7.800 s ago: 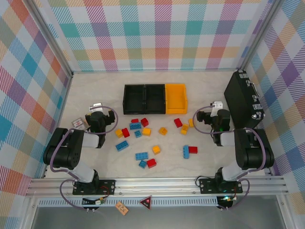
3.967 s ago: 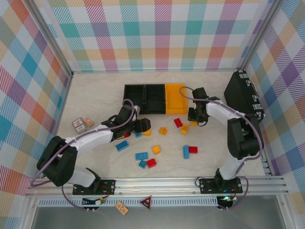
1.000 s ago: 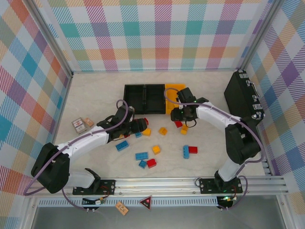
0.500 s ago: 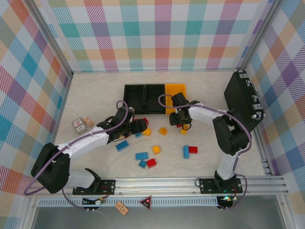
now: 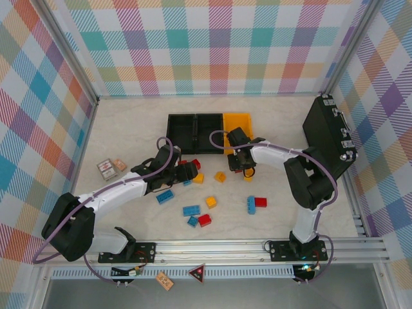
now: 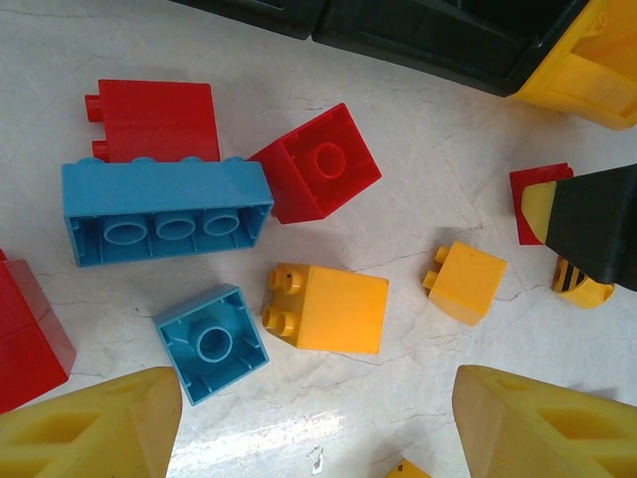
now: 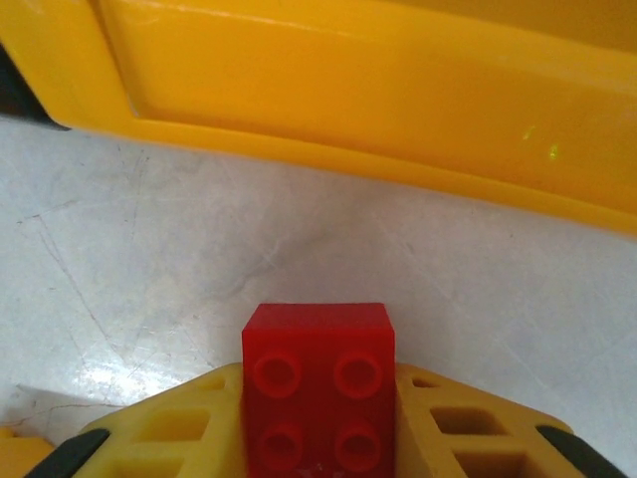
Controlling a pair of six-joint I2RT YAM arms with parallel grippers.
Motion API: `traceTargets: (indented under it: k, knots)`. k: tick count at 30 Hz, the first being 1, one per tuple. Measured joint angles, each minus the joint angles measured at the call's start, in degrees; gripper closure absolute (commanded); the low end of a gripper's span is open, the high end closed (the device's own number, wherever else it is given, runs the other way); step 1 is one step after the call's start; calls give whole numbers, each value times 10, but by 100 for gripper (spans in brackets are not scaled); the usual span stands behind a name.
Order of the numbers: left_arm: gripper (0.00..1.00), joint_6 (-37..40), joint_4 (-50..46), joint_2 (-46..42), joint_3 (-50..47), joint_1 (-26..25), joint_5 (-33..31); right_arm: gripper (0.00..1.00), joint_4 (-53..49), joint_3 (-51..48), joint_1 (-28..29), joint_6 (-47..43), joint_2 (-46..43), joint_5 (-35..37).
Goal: Sort the legos into containers by color
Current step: Pick up the lego from the center of the table, then place the lego in the container.
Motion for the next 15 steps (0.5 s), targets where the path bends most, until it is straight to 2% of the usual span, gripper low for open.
traceTargets:
  k: [8,15]
  knots:
    - [27,0,7,-12,-4,0,-11,70,-31,8,17,2,-45,-11]
    - [27,-2,7,-36,-4,14,-10,70,-55,98,17,16,-59,-39]
